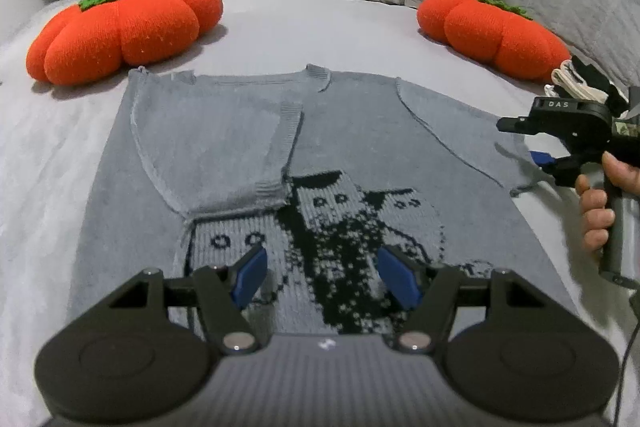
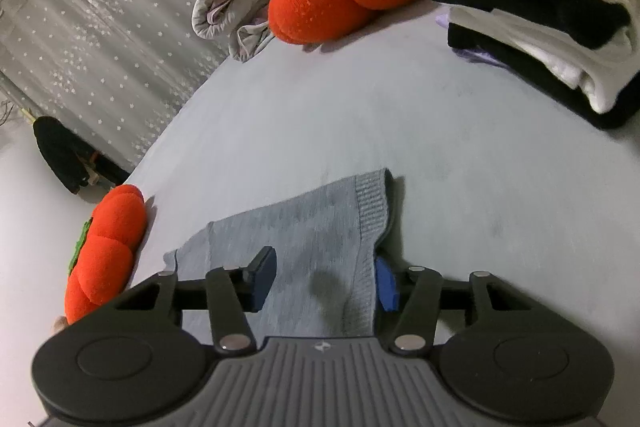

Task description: Fold clothes

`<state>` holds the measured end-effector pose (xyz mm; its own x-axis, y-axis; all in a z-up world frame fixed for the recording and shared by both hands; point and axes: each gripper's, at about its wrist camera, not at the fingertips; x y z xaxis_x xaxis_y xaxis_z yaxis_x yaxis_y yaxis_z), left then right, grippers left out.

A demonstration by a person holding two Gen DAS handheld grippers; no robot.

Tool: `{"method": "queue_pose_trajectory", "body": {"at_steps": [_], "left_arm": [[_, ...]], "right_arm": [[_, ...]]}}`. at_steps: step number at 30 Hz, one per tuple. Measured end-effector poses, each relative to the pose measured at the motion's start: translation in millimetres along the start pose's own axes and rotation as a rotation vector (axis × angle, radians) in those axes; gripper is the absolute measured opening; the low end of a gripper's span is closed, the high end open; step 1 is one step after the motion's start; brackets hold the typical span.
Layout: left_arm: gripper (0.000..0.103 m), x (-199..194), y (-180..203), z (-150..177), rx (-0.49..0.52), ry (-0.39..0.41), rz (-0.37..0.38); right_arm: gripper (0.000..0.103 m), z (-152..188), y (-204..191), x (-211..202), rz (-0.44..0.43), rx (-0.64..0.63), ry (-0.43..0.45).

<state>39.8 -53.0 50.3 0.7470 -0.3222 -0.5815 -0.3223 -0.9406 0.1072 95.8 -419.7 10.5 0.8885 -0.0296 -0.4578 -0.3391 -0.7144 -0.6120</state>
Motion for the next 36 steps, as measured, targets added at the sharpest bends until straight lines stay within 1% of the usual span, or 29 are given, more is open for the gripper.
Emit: {"method": "queue_pose_trajectory", "body": {"at_steps": [2, 6, 9, 10, 12, 13, 14, 17, 22, 24, 31, 36], "left_arm": [[0.064, 3.2, -2.6, -0.2, -0.002, -0.005, -0.009], [0.064, 9.6, -9.6, -3.1, -0.012, -0.011, -0.022], [0.064, 12.1, -12.6, -8.1, -0.013, 0.0, -0.03], [0.064, 13.2, -13.6, -10.3, -0.014, 0.005, -0.033], [0.064, 15.4, -16.7, -14.0, -0.019, 0.013, -0.039], [0.064, 16.5, -18.6, -15.4, -0.022, 0.016, -0.042], [0.064, 17.6, -21.1, -15.9, -0.024, 0.016, -0.047], [0.064, 20.0, -27.9, -14.9, -0.031, 0.008, -0.061], [0.064, 20.3, -40.7, -19.8, -0.062, 0.016, -0.072], [0.064, 19.7, -45.5, -21.8, -0.078, 0.023, -0.077], [0.064, 15.9, -63.6, -29.3, -0.158, 0.042, -0.072], [0.064, 12.5, -72.6, -32.4, -0.194, 0.052, -0.081]], "right_arm": [[0.047, -1.8, 1.0, 3.0, 0.002, -0.005, 0.004], [0.046, -4.7, 1.7, 8.2, -0.001, -0.017, 0.013], [0.046, -6.5, 0.5, 12.9, -0.003, -0.023, 0.021], [0.044, -6.5, -0.3, 14.1, -0.002, -0.029, 0.026], [0.029, -6.4, -1.9, 16.0, 0.009, -0.044, 0.035], [0.014, -5.9, -2.3, 16.0, 0.024, -0.051, 0.038], [0.009, -5.8, -1.7, 15.9, 0.033, -0.047, 0.039], [0.008, -7.0, -5.0, 12.0, 0.029, -0.052, 0.066], [0.007, -6.0, -38.7, -3.1, -0.018, -0.204, 0.134], [0.007, -1.4, -54.9, -8.8, -0.043, -0.257, 0.145], [0.007, 36.7, -118.6, -27.7, -0.126, -0.513, 0.177], [0.007, 82.9, -157.2, -35.5, -0.184, -0.729, 0.174]]}}
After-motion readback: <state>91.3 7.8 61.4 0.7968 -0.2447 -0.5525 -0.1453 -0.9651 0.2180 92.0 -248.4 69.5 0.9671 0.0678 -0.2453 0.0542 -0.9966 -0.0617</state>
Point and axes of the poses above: each gripper's, at about its wrist camera, not at the fingertips, and x roughly the way its jaws point, y to its right, z to its underside, and after that the axes turned 12 degrees about y, right-handed
